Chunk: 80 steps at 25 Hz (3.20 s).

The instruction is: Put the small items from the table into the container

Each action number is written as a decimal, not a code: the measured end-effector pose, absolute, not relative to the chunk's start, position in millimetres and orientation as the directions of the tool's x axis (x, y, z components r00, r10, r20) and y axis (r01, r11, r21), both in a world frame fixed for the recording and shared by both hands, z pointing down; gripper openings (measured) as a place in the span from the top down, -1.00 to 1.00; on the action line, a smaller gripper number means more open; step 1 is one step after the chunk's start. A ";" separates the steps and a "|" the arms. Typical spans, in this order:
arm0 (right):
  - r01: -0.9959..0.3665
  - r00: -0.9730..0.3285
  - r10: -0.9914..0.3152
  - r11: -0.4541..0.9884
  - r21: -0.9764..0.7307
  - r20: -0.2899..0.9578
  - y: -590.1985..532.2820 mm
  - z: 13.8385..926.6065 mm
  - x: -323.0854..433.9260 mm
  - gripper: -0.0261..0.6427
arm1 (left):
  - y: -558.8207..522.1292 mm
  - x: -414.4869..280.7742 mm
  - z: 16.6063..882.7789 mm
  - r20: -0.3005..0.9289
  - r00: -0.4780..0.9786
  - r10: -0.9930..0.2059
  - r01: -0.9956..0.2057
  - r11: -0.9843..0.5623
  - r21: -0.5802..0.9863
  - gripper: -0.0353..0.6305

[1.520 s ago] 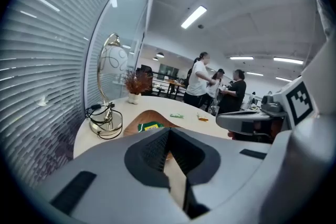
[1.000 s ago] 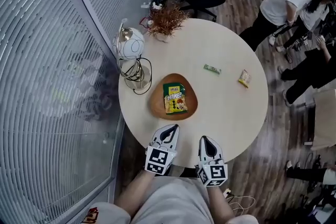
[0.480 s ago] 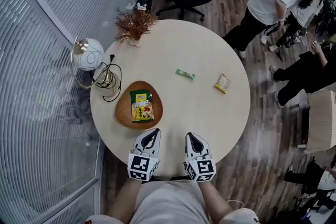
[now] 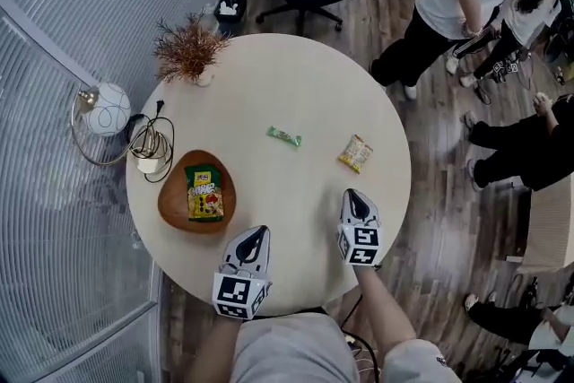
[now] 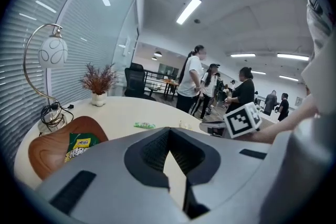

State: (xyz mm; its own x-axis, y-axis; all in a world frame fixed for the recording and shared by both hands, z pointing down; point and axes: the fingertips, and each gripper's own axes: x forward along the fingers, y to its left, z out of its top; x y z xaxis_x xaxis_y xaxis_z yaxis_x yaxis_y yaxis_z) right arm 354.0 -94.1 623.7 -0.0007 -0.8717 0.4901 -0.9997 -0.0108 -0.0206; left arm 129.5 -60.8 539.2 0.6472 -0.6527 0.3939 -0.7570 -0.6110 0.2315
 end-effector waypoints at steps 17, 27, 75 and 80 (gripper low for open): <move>-0.975 0.172 -0.690 -0.224 0.018 0.703 -212.6 730.7 457.2 -0.03 | -71.7 97.7 554.0 0.493 0.526 -0.693 -0.843 -0.502 0.192 0.92; -0.989 0.048 -0.658 -0.135 -0.054 0.752 -186.0 727.5 424.9 0.35 | -69.8 85.9 556.4 0.471 0.521 -0.712 -0.850 -0.479 0.217 0.92; -0.922 -0.388 -0.790 0.341 -0.185 0.475 -45.8 574.1 105.9 0.88 | -89.4 16.1 565.7 0.444 0.587 -0.677 -0.805 -0.543 0.238 0.94; -0.927 -0.375 -0.790 0.324 -0.188 0.484 -46.9 586.6 133.6 0.88 | -82.8 44.1 557.9 0.411 0.625 -0.664 -0.777 -0.579 0.245 0.93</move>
